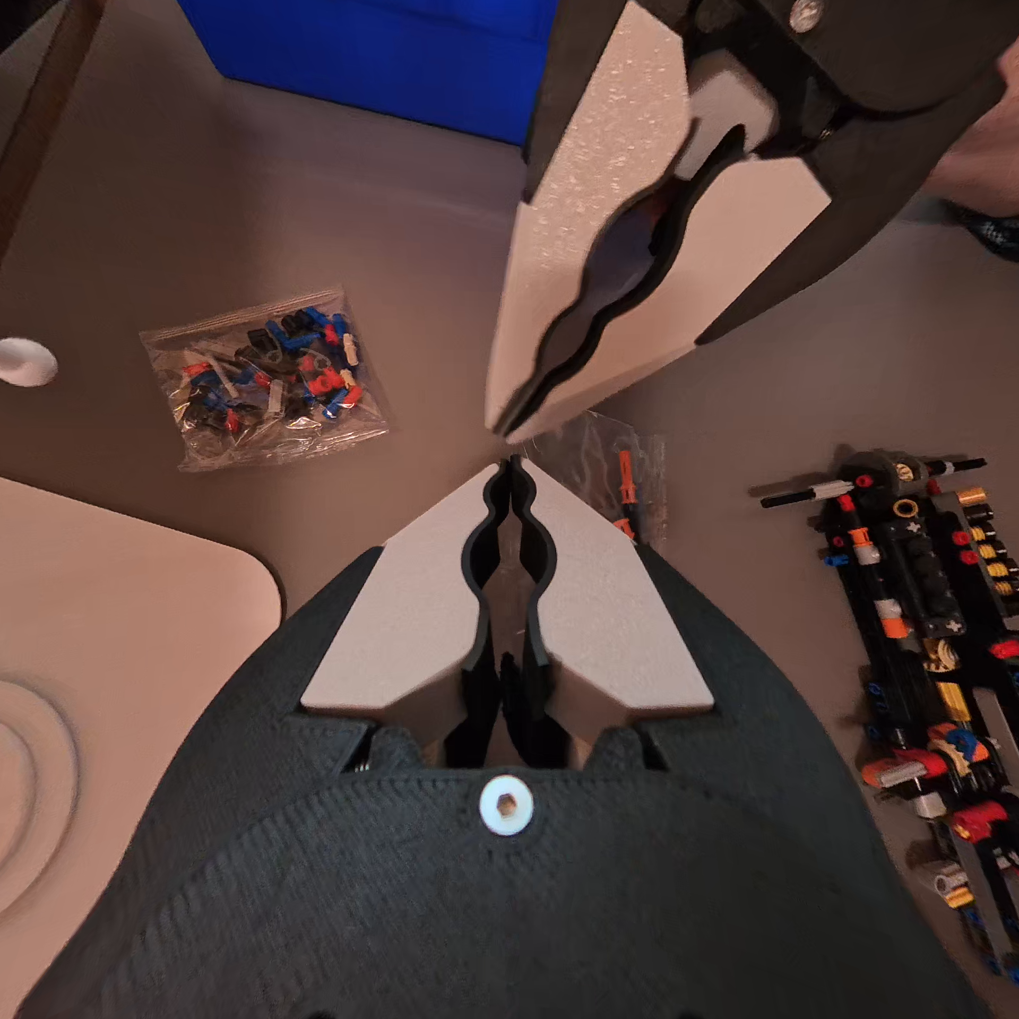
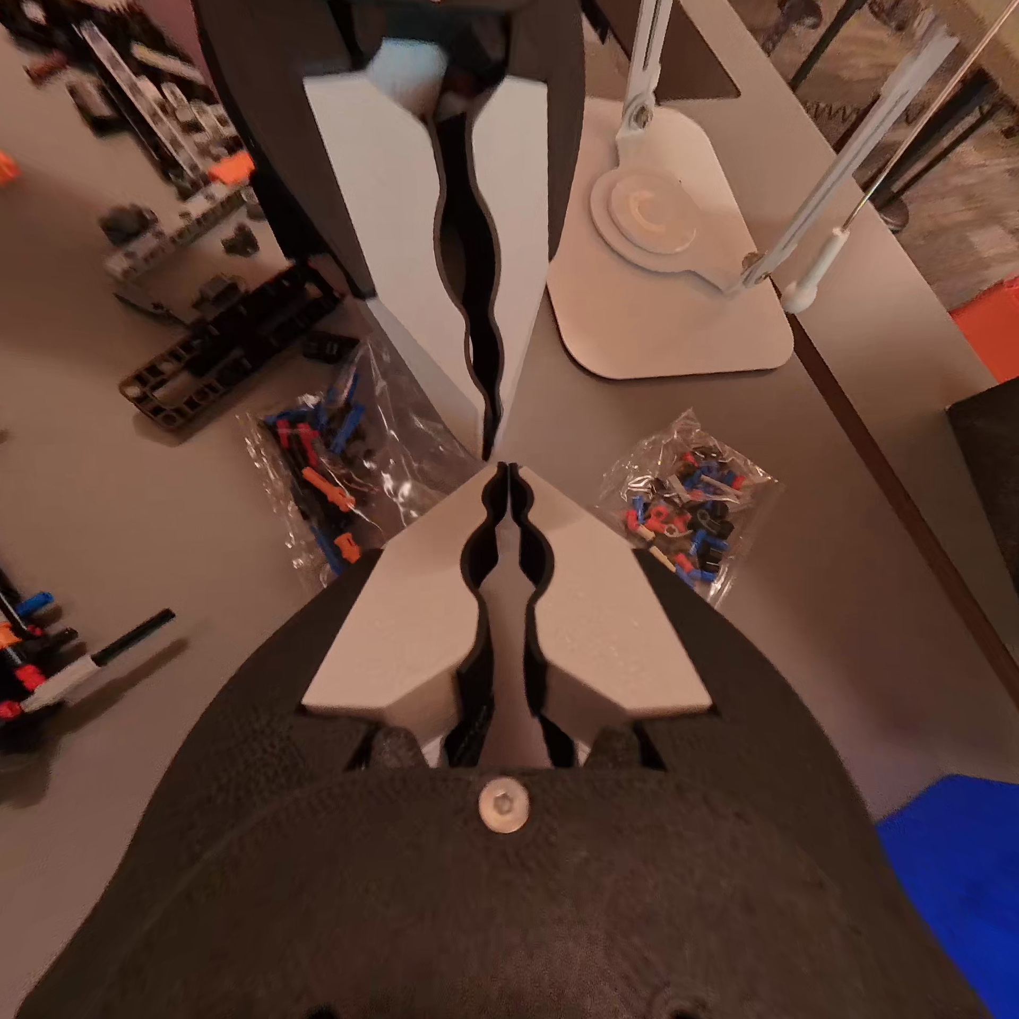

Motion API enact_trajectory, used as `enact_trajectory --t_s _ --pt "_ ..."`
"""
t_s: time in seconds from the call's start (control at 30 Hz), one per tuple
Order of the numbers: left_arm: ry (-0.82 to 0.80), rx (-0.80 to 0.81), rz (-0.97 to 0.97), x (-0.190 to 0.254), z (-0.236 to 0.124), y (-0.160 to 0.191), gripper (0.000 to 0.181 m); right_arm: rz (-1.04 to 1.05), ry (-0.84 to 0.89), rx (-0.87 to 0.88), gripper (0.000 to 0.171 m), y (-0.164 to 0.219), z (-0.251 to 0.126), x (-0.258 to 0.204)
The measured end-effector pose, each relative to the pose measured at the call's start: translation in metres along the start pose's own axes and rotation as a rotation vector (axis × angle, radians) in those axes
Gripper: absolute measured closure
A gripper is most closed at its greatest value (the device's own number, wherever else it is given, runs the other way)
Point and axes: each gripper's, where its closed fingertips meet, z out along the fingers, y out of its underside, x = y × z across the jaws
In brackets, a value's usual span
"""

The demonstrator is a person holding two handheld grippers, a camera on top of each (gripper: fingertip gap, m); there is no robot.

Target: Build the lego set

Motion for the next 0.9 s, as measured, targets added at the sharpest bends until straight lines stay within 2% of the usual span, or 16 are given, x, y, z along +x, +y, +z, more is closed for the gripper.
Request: enact_trajectory --t_s 0.03,0.1,0.4,0.57,0.7,0.9 --pt "-0.002 -0.004 0.01 0.0 -0.001 0.0 0.181 -0.02 -0.004 -0.016 0.16 0.003 0.0 -0.001" --pt "0.005 -0.009 0.033 0.002 -0.002 -0.001 0.181 -0.022 -0.036 -0.027 0.146 0.004 -0.001 -0.005" --pt "0.023 -0.05 0.123 0.012 -0.001 -0.003 0.181 -0.04 -0.097 -0.016 0.171 0.006 0.001 -0.014" --pt "0.024 -0.049 0.104 0.011 -0.001 -0.005 0.181 -0.058 -0.086 -0.018 0.171 0.005 0.0 -0.013" --pt "-0.01 -0.047 -0.029 -0.001 0.002 -0.007 0.181 -0.07 -0.035 -0.029 0.171 0.006 0.004 -0.009" --pt "-0.061 -0.121 -0.044 -0.009 0.012 0.001 0.181 -0.067 0.021 -0.09 0.171 0.017 0.014 -0.003"
